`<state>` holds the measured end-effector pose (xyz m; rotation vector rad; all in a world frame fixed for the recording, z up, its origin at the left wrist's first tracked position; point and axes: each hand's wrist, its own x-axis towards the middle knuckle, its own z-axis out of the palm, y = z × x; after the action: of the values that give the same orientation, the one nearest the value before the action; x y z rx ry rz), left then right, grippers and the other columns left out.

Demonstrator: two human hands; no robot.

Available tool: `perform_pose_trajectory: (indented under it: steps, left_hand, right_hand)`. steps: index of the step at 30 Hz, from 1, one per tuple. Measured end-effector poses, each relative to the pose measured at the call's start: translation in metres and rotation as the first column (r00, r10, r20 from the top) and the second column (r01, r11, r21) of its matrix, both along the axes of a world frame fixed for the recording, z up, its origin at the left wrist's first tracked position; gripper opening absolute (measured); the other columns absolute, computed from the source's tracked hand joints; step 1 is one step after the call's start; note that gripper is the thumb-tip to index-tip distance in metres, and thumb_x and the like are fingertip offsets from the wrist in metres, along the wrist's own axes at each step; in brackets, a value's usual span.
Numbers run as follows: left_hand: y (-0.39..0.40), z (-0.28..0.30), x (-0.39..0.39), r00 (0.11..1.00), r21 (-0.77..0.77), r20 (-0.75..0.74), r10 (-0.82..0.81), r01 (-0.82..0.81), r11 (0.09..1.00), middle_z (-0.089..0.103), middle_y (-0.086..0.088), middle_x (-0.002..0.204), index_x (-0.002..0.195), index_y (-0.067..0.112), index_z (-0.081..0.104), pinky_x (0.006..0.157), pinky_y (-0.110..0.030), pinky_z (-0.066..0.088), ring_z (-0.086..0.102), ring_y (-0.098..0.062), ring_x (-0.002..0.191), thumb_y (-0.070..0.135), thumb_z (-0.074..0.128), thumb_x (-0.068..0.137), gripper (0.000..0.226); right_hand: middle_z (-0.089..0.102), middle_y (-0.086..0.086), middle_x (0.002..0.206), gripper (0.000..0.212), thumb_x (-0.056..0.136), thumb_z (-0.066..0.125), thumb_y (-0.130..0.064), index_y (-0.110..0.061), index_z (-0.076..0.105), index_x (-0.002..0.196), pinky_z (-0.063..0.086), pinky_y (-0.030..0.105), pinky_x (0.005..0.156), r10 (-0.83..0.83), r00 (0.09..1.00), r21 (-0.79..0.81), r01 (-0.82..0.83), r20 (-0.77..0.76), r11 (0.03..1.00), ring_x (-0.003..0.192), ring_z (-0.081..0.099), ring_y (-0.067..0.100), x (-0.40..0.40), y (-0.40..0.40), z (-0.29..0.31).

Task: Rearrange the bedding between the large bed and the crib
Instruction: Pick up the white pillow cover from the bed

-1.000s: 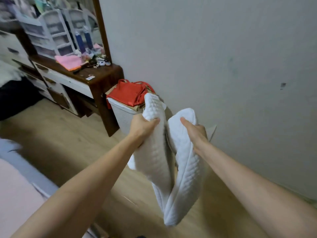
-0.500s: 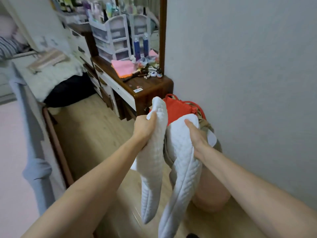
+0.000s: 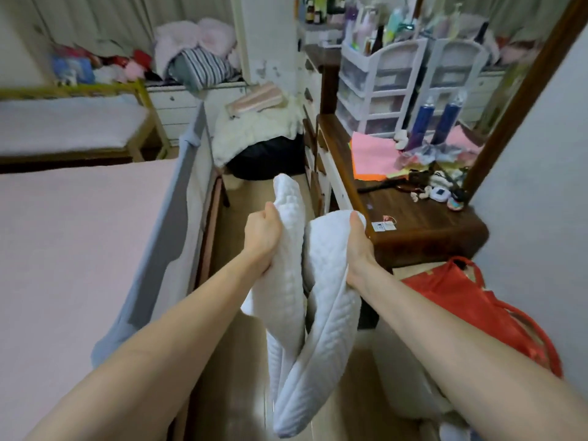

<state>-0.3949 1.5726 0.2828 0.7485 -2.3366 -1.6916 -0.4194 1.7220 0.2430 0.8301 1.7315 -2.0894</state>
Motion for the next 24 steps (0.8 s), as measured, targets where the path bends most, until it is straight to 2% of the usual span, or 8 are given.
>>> perform_pose_trajectory:
  steps: [3,5,11,13,14,19,22,24]
  left_hand:
    - [-0.026,0.007,-0.053,0.997,-0.014,0.010,0.081,-0.081,0.997,0.054,0.001,0.073,0.077,0.013,0.056,0.069,-0.027,0.038,0.050,-0.008,0.069,0.035,0.028,0.100,0.042]
    - [-0.043,0.009,-0.086,0.994,-0.010,0.012,0.112,-0.112,0.994,0.053,0.001,0.072,0.075,0.013,0.055,0.061,-0.026,0.036,0.049,-0.009,0.067,0.035,0.029,0.100,0.042]
    - [-0.103,-0.004,-0.212,0.989,0.000,0.039,0.144,-0.144,0.990,0.054,0.001,0.072,0.078,0.012,0.056,0.054,-0.024,0.034,0.051,-0.012,0.070,0.038,0.031,0.100,0.043]
    - [-0.129,-0.011,-0.265,0.990,-0.006,0.042,0.131,-0.131,0.991,0.054,0.001,0.071,0.077,0.012,0.057,0.054,-0.024,0.034,0.051,-0.012,0.068,0.038,0.031,0.101,0.045]
    - [-0.142,-0.013,-0.294,0.989,-0.009,0.053,0.138,-0.138,0.990,0.054,0.001,0.071,0.077,0.011,0.057,0.054,-0.023,0.033,0.051,-0.011,0.068,0.038,0.030,0.101,0.045]
    - [-0.184,0.005,-0.414,0.995,-0.041,0.032,0.093,-0.091,0.995,0.051,0.001,0.069,0.068,0.012,0.051,0.054,-0.023,0.033,0.048,-0.010,0.065,0.035,0.031,0.100,0.044]
    - [-0.211,0.009,-0.502,0.999,-0.078,-0.010,0.047,-0.047,0.996,0.044,-0.001,0.060,0.064,0.009,0.045,0.053,-0.026,0.034,0.043,-0.013,0.058,0.031,0.032,0.100,0.044]
    - [-0.229,0.010,-0.556,0.999,-0.087,0.002,0.048,-0.047,0.995,0.040,-0.002,0.059,0.064,0.011,0.041,0.056,-0.028,0.034,0.042,-0.018,0.060,0.032,0.033,0.099,0.042]
  right_hand:
    - [0.047,0.002,0.140,0.079,0.083,0.038,-0.073,-0.022,0.038,0.143,0.034,0.043,0.108,0.145,0.989,0.043,-0.145,-0.007,0.989,0.125,0.046,0.029,-0.067,-0.029,0.005]
    - [0.045,0.001,0.142,0.065,0.092,0.034,-0.064,-0.024,0.037,0.143,0.034,0.037,0.105,0.232,0.972,0.084,-0.228,-0.038,0.970,0.118,0.049,0.024,-0.106,-0.044,0.004]
    - [0.048,-0.003,0.129,0.066,0.085,0.038,-0.070,-0.025,0.042,0.133,0.037,0.046,0.106,0.322,0.947,0.112,-0.319,-0.013,0.941,0.119,0.048,0.024,-0.259,-0.104,-0.024]
    - [0.051,0.000,0.124,0.065,0.075,0.052,-0.073,-0.026,0.048,0.121,0.042,0.048,0.099,0.316,0.949,0.062,-0.315,-0.014,0.947,0.110,0.053,0.024,-0.327,-0.131,-0.050]
    - [0.052,0.002,0.127,0.071,0.073,0.055,-0.071,-0.023,0.049,0.125,0.042,0.049,0.099,0.297,0.954,0.042,-0.295,-0.034,0.954,0.112,0.053,0.025,-0.361,-0.142,-0.064]
    - [0.045,0.006,0.142,0.071,0.089,0.039,-0.065,-0.020,0.037,0.144,0.034,0.045,0.108,0.211,0.977,0.040,-0.209,-0.044,0.977,0.129,0.043,0.031,-0.450,-0.185,-0.018]
    - [0.057,0.014,0.130,0.062,0.092,0.046,-0.054,-0.008,0.050,0.133,0.047,0.041,0.090,0.167,0.974,0.082,-0.156,-0.153,0.984,0.118,0.055,0.034,-0.533,-0.208,-0.009]
    - [0.061,0.014,0.124,0.059,0.091,0.046,-0.054,-0.007,0.054,0.126,0.050,0.041,0.085,0.165,0.971,0.088,-0.152,-0.173,0.984,0.113,0.059,0.034,-0.586,-0.224,-0.005]
